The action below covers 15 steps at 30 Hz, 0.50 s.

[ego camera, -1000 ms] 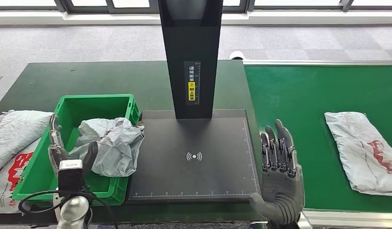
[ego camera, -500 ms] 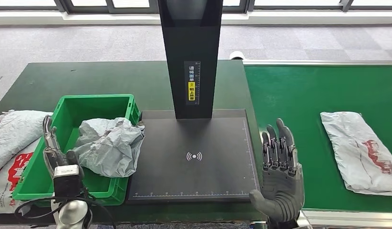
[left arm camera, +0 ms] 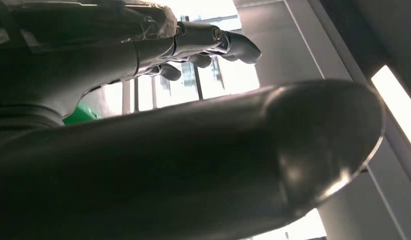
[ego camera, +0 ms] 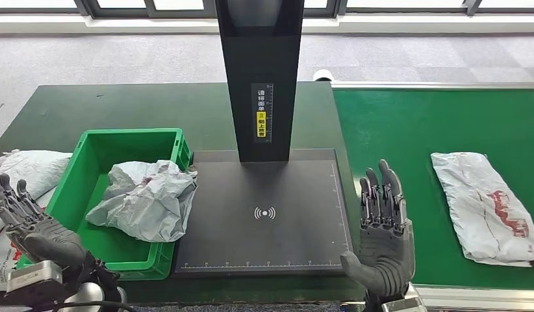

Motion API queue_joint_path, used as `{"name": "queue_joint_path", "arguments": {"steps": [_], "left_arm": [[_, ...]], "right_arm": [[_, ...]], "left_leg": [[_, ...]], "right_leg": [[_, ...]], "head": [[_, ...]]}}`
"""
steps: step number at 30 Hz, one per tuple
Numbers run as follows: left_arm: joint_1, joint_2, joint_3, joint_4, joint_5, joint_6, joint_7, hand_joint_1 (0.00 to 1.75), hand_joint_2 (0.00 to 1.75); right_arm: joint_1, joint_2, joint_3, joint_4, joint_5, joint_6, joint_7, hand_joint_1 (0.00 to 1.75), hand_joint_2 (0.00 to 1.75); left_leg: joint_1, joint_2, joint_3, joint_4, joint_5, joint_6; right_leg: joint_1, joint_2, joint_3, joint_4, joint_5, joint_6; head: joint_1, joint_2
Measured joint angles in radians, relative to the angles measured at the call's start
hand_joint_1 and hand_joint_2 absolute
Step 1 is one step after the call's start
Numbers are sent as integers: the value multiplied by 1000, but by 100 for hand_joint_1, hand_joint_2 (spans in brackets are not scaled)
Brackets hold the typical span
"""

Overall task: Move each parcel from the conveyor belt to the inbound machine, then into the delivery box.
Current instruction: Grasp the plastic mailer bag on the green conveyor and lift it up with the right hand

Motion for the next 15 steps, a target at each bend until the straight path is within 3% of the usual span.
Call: {"name": "queue_joint_path", "arguments": {"steps": [3, 7, 10, 15], "left_arm": [[15, 10, -31, -42, 39, -119, 0, 0, 0], [27, 13, -41, -64, 54, -261, 0, 0, 0], [33, 13, -41, -74, 54, -292, 0, 0, 0], [35, 13, -44, -77, 54, -312, 0, 0, 0]], "right_arm": [[-11, 4, -35, 23, 58, -60, 39, 0, 175], [-42, 13, -103, 80, 209, -206, 118, 0, 175], [-69, 16, -152, 133, 289, -290, 166, 0, 175], [-110, 17, -206, 214, 308, -328, 193, 0, 175]], "left_leg": [[0, 0, 0, 0, 0, 0], [0, 1, 1, 0, 0, 0], [0, 2, 1, 0, 0, 0], [0, 2, 1, 0, 0, 0]], "right_leg": [[0, 0, 0, 0, 0, 0], [0, 1, 0, 0, 0, 0], [0, 1, 0, 0, 0, 0], [0, 1, 0, 0, 0, 0]], "head": [[0, 0], [0, 0], [0, 0], [0, 0]]}}
